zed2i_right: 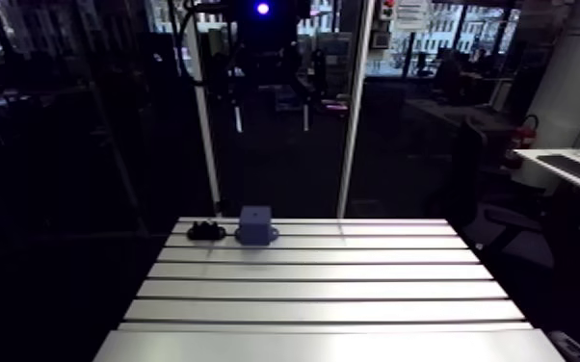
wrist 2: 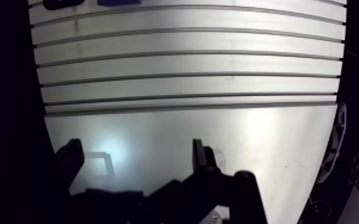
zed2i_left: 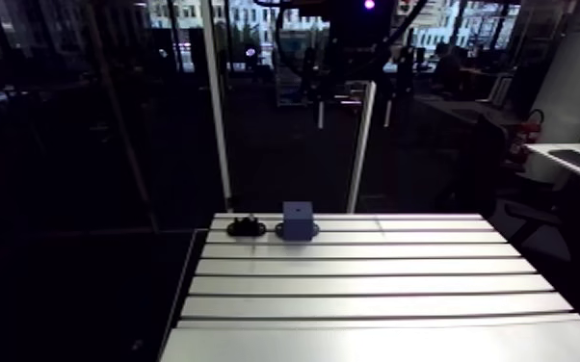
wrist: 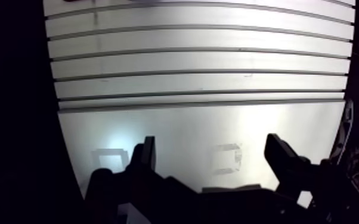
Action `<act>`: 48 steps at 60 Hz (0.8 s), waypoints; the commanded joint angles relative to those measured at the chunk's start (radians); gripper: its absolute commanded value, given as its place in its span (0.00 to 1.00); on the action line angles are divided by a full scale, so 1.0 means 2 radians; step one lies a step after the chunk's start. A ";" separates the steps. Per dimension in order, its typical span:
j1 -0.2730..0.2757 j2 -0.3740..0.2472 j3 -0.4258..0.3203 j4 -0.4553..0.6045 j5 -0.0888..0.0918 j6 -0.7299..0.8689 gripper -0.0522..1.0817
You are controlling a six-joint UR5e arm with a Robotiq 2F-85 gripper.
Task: Pick up the M10 bolt and insert it into the hole until fully seated.
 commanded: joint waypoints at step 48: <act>0.016 0.024 -0.012 -0.035 0.014 0.004 0.05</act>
